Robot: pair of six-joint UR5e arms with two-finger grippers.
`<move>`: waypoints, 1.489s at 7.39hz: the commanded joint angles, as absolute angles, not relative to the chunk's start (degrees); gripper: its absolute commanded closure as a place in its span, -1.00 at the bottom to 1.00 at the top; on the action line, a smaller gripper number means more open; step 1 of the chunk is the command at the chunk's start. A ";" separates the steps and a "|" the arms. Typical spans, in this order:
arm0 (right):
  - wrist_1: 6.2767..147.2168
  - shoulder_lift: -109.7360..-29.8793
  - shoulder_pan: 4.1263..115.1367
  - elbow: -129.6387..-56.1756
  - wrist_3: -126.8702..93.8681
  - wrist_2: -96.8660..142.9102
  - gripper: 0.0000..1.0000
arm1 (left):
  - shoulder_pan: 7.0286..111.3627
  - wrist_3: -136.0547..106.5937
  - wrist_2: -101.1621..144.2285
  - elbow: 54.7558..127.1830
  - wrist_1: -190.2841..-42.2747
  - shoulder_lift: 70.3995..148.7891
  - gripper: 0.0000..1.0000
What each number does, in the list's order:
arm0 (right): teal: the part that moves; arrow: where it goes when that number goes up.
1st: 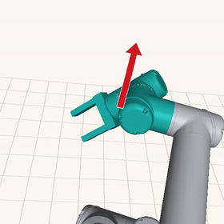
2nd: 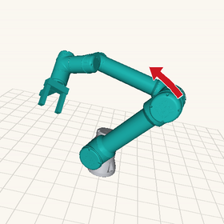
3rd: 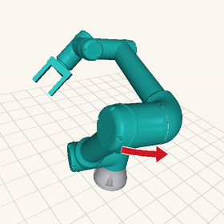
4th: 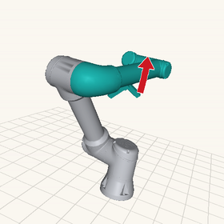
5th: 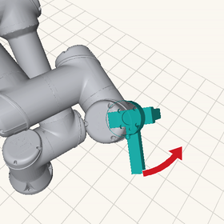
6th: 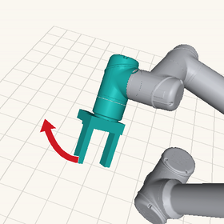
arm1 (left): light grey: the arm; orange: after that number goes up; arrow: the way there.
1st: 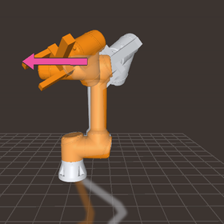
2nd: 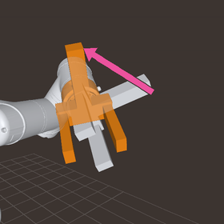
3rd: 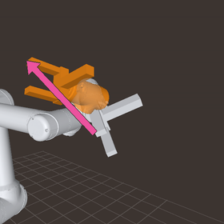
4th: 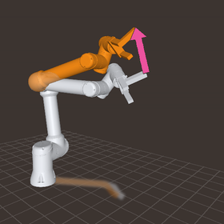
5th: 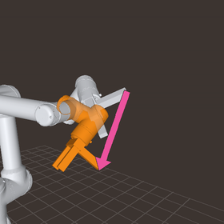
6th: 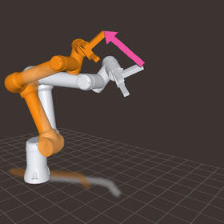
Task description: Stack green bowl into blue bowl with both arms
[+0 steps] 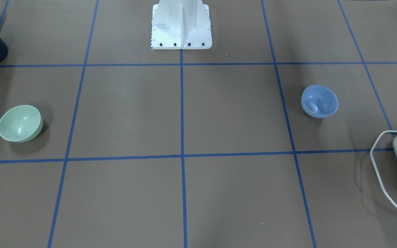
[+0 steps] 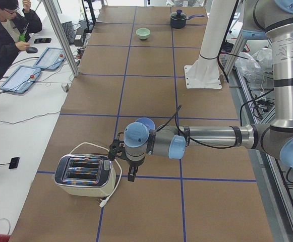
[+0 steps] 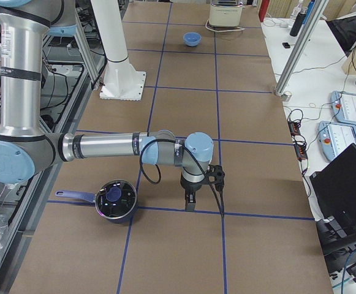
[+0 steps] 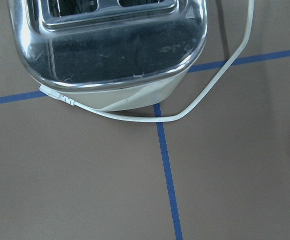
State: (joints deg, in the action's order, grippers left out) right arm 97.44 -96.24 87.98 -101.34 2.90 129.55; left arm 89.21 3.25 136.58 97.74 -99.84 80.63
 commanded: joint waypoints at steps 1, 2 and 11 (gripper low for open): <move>97.38 -96.24 87.89 -101.34 2.90 129.55 -1.00 | 89.21 3.60 136.50 97.82 -100.02 80.60 -0.96; 97.38 -96.24 87.80 -101.42 2.90 129.64 -1.00 | 89.21 3.60 136.58 98.08 -99.93 80.60 -0.96; 71.65 -95.45 87.63 -96.50 0.36 131.75 -1.00 | 89.30 2.64 135.88 95.28 -115.57 89.19 -0.96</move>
State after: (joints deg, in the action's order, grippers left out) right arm 76.27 -95.94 87.74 -96.96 1.59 131.72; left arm 89.29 2.86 136.13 96.31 -112.55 86.52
